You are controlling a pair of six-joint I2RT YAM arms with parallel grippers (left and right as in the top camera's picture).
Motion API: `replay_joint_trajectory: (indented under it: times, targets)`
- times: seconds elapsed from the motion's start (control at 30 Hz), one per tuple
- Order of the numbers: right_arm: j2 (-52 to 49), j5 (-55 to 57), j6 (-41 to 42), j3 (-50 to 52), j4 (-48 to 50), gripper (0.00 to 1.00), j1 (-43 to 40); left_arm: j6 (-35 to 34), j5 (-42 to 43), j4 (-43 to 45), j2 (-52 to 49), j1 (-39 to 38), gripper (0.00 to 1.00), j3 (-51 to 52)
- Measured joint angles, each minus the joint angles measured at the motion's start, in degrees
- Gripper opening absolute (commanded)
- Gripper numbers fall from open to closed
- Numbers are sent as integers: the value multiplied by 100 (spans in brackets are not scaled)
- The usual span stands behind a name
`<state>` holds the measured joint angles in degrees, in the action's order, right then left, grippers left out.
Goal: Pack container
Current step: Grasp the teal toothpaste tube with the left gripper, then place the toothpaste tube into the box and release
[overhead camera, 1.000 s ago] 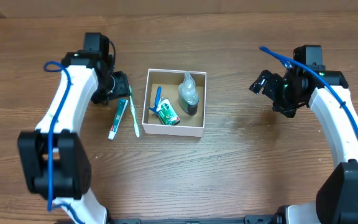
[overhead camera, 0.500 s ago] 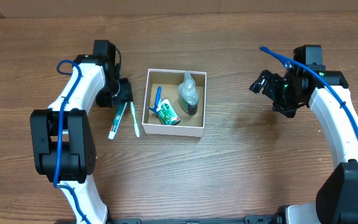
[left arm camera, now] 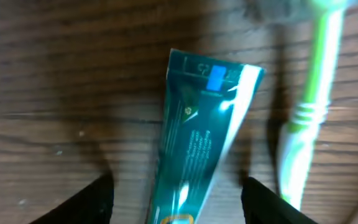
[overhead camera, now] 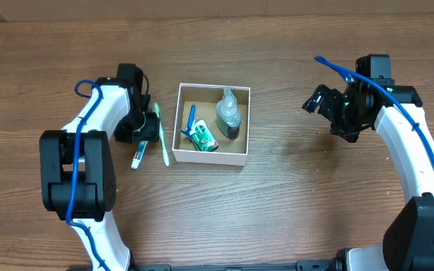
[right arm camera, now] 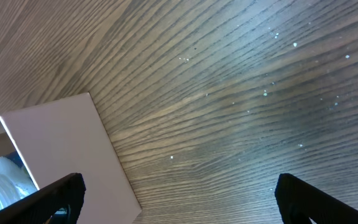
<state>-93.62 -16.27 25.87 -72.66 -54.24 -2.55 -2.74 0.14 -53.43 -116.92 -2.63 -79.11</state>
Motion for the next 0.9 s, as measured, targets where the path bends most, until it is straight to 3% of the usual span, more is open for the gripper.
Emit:
replay_joint_trajectory:
  times: [0.13,0.23,0.4,0.6,0.73,0.9]
  targets:
    - [0,0,4,0,-4,100,0,24,-127,140,2,2,18,79]
    - [0,0,2,0,-2,100,0,46,-149,140,13,7,6,83]
    - [0,-2,2,0,-7,100,0,-164,-116,-857,42,7,5,-236]
    - [0,-2,2,0,-4,100,0,-315,361,-1818,376,-155,12,-1878]
    - [0,0,2,0,-2,100,0,-597,623,-1545,1102,-767,15,-2256]
    - [0,-2,2,0,-2,100,2,-1130,741,-811,1064,-1399,15,-2122]
